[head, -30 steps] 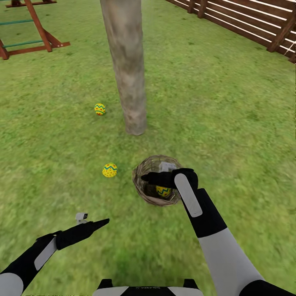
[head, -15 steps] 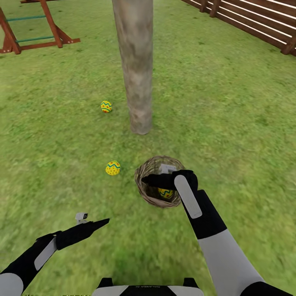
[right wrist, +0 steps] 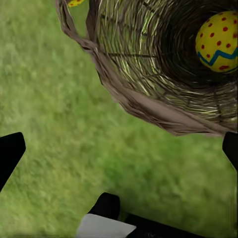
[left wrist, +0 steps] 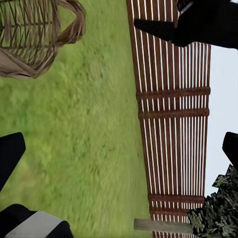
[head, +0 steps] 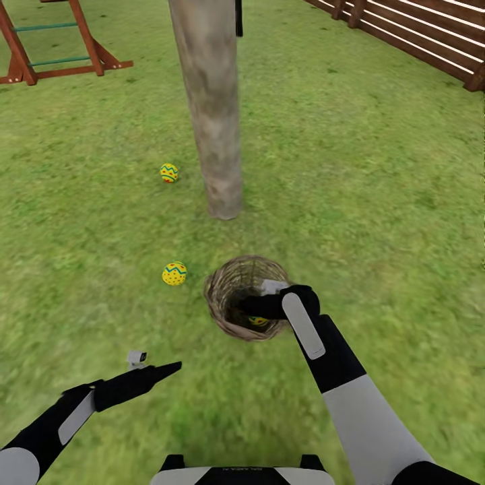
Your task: Take the three Easter eggs out of the wicker basket on the lawn in the garden, then place them on the lawn next to a single tree (choose any tree) so that all three eggs are next to the same tree and none are left in the basket.
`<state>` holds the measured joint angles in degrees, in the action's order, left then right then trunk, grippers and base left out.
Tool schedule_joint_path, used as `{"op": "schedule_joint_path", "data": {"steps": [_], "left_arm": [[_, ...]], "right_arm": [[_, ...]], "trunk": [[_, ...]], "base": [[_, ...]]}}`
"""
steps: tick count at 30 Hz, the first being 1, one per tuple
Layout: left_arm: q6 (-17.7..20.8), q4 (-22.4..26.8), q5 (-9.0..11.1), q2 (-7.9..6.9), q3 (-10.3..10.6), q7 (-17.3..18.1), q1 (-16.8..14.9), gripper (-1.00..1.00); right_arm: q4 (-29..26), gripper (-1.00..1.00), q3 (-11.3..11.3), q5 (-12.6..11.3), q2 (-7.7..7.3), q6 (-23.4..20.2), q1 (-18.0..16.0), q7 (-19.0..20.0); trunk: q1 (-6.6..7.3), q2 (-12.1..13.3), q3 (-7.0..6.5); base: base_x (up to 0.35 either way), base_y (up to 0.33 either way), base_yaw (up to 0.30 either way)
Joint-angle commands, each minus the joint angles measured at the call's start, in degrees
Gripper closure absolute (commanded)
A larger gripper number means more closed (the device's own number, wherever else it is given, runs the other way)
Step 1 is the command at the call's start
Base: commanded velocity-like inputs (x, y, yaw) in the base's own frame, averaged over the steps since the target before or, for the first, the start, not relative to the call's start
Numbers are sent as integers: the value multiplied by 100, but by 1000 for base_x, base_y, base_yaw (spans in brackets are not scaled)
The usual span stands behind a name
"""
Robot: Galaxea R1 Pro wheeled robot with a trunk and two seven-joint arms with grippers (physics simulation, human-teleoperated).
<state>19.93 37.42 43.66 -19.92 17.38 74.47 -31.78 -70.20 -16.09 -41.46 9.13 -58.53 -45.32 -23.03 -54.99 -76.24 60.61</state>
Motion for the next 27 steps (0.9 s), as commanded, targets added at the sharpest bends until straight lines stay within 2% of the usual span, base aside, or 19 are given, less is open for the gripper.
{"op": "schedule_joint_path", "data": {"steps": [1, 8, 12, 18, 22, 27], "left_arm": [[60, 2, 54, -10, 38, 6, -3, -100], [56, 2, 63, -22, 46, 18, -3, -100], [55, 2, 70, -50, 36, 35, -3, -100], [42, 2, 72, -60, 35, 30, -3, -100], [38, 2, 72, -61, 32, 29, -3, -100], [37, 2, 66, -72, 29, 26, -3, -100]], "right_arm": [[4, -100, -3, -35, -3, -7, -3, -99], [10, -100, 1, 499, 31, 0, -3, -430], [2, -100, -13, 779, 87, 1, -11, -773], [-32, -100, -65, 808, 87, 0, -12, -846], [-27, -100, -197, 814, 77, 15, -12, -852], [-24, -100, -203, 824, 73, 17, -12, -860]], "trunk": [[0, -2, 3], [0, -2, 3], [0, -2, 3], [0, -2, 3], [0, -2, 3], [0, -2, 3]], "base": [[0, -191, 0], [0, -43, 0], [18, -2, 0], [184, 21, 0], [11, 3, 0], [1, 0, 0]]}}
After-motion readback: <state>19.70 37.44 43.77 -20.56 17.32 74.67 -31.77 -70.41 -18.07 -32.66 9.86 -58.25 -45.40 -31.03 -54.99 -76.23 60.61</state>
